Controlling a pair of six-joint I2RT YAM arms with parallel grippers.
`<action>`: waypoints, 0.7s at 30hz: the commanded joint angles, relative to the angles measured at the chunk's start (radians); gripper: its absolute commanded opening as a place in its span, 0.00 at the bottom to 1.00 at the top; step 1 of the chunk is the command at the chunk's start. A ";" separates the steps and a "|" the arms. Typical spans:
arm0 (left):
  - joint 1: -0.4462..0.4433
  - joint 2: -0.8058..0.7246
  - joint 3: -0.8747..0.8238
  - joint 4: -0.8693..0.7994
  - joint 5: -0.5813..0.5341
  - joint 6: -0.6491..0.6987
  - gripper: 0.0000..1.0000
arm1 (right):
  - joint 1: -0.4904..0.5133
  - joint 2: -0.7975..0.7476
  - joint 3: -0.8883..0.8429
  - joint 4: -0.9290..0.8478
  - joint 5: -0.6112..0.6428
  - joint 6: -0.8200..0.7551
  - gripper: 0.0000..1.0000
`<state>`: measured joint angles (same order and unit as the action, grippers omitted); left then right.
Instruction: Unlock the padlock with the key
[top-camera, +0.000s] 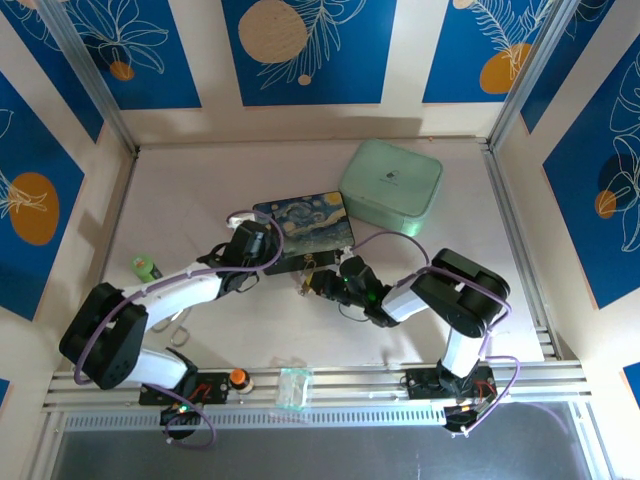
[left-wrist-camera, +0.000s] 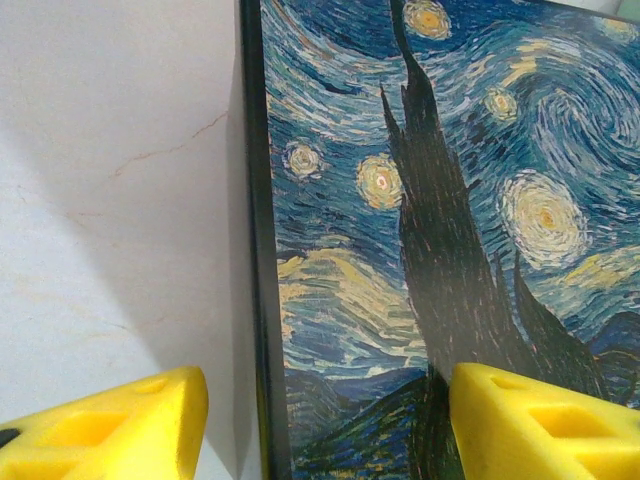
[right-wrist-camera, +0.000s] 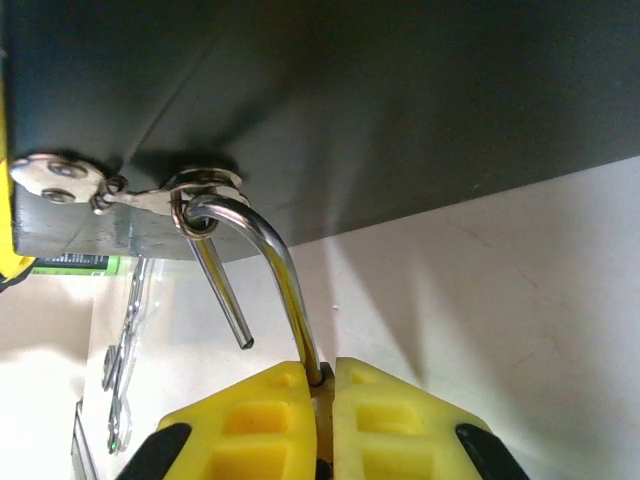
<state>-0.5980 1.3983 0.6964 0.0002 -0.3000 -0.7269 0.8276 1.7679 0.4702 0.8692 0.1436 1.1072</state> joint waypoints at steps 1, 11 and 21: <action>0.008 0.054 -0.062 -0.169 -0.032 0.029 0.63 | -0.037 0.045 -0.038 -0.059 0.022 -0.006 0.04; 0.008 -0.019 0.004 -0.257 -0.034 0.061 0.64 | -0.016 0.056 -0.073 0.042 0.090 0.114 0.03; 0.019 -0.019 0.198 -0.307 0.005 0.081 0.91 | 0.042 0.073 -0.057 0.014 0.104 0.103 0.03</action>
<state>-0.5865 1.3636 0.8326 -0.2405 -0.2890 -0.6476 0.8558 1.7988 0.4297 0.9836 0.2142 1.1969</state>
